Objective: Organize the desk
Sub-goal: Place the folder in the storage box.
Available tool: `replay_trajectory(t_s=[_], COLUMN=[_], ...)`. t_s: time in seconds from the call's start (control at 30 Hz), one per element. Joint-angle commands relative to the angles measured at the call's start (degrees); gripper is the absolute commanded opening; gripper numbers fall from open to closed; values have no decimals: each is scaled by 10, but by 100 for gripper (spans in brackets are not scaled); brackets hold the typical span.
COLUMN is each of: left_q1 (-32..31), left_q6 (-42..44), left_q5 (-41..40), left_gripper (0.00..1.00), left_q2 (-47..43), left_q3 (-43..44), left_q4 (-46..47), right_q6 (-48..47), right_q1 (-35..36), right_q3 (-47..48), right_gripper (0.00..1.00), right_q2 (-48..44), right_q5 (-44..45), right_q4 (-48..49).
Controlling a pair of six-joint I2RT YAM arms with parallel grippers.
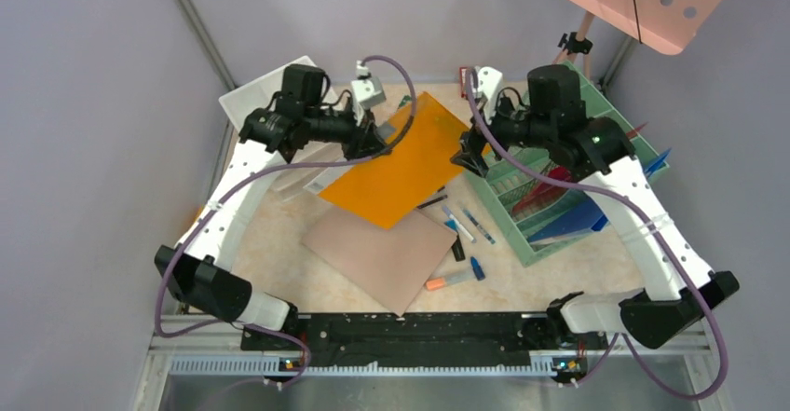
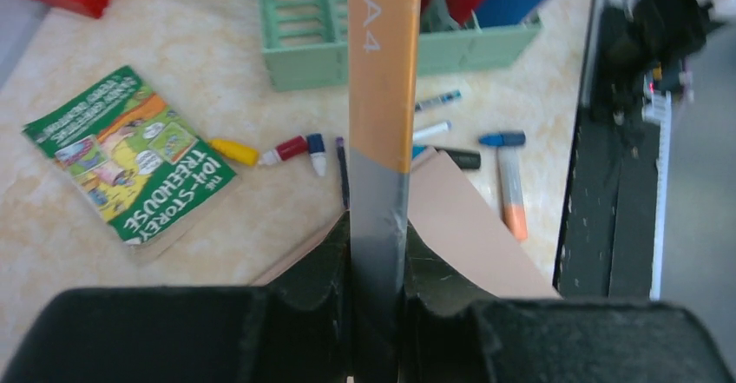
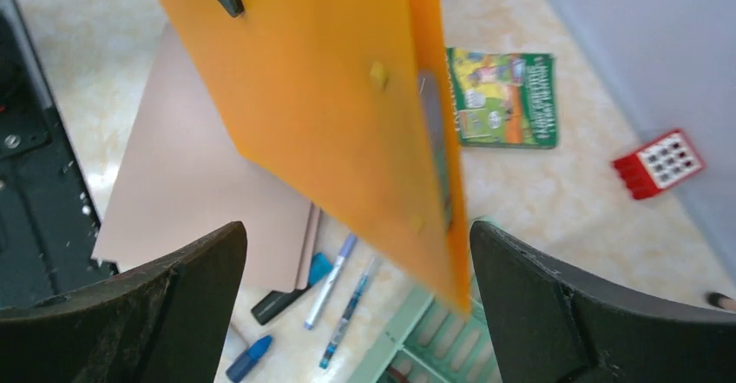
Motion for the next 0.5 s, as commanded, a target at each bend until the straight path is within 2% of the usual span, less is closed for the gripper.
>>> replay_trajectory(t_s=[0.0, 0.23, 0.47], left_q1=[40, 30, -9], left_q6=[-216, -466, -582], left_q5=[39, 40, 36], left_gripper=[0, 0, 0], left_q2=[-74, -37, 51], left_q3=[-63, -68, 10], left_q4=[313, 566, 685], right_q6=[26, 79, 132], right_q1=[-15, -120, -277], right_q3=[73, 111, 115], right_gripper=[99, 99, 99], right_q2=[-36, -54, -60], right_q5=[70, 101, 10], right_q4=[-12, 4, 4])
